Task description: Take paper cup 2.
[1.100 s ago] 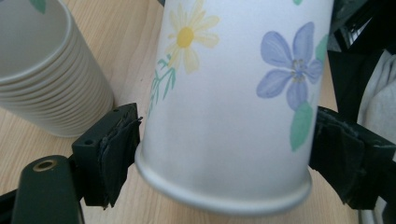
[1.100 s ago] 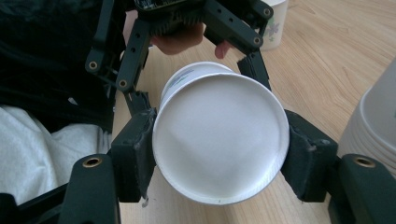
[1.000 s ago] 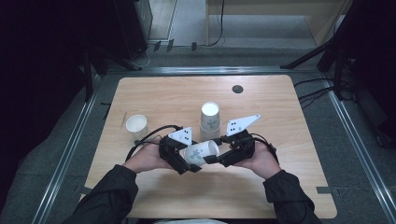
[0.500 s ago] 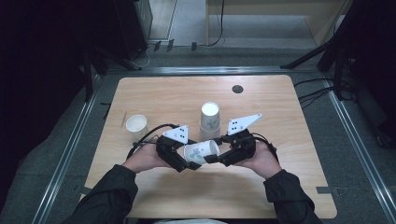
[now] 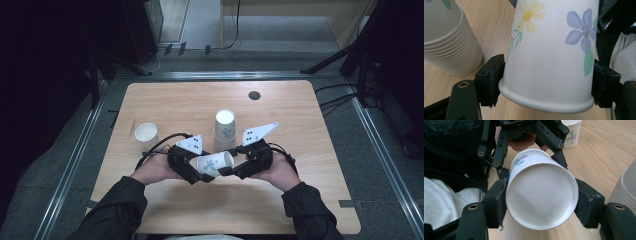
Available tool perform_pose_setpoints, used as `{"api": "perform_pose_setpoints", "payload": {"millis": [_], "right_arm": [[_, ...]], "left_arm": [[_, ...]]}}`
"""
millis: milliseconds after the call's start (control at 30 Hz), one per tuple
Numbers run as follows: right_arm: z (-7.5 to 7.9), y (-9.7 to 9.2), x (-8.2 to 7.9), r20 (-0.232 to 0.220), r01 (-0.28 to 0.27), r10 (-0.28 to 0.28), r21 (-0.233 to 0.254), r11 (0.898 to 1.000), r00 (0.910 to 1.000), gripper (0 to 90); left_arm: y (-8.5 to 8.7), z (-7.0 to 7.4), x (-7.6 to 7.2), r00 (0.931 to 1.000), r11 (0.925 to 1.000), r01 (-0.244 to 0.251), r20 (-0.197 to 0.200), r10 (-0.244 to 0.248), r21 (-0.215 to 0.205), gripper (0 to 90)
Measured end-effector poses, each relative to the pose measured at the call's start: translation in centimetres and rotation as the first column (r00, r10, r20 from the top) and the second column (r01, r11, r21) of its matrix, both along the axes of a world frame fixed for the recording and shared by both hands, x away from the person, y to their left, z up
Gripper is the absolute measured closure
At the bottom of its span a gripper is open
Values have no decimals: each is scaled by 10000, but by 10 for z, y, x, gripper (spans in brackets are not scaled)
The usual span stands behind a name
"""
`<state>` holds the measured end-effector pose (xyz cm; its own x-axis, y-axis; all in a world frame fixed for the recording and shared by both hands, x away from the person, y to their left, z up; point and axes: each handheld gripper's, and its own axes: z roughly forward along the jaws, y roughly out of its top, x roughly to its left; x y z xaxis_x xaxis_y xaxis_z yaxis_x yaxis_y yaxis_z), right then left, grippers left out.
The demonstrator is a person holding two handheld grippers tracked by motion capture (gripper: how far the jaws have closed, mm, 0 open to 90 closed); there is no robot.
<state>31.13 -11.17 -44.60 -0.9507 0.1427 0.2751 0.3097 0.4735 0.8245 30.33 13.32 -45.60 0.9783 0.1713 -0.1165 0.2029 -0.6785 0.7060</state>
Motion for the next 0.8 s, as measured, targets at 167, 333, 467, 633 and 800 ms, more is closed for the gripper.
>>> {"api": "perform_pose_setpoints", "payload": {"millis": [167, 333, 467, 633, 800], "right_arm": [[-1, 0, 0, 16, -110, 110, 72, 9999, 9999, 317], [-1, 1, -1, 292, -55, 53, 46, 10000, 9996, 261], [-6, 0, 0, 326, 97, -89, -255, 9996, 9994, 252], [-11, 0, 1, 382, 158, -145, -353, 9993, 9992, 252], [-15, 2, 1, 450, 167, -146, -476, 9987, 9989, 252]], "left_arm": [[1, 1, 0, 10000, 10000, 27, 18, -27, 35, 243], [6, 5, 2, 10000, 9999, -77, 28, 76, 155, 244], [13, 9, 5, 9998, 9983, -161, 88, 156, 556, 244], [19, 10, 7, 9996, 9937, -249, 130, 237, 1092, 244], [18, 11, 8, 9997, 9865, -206, 185, 178, 1624, 243]]}}
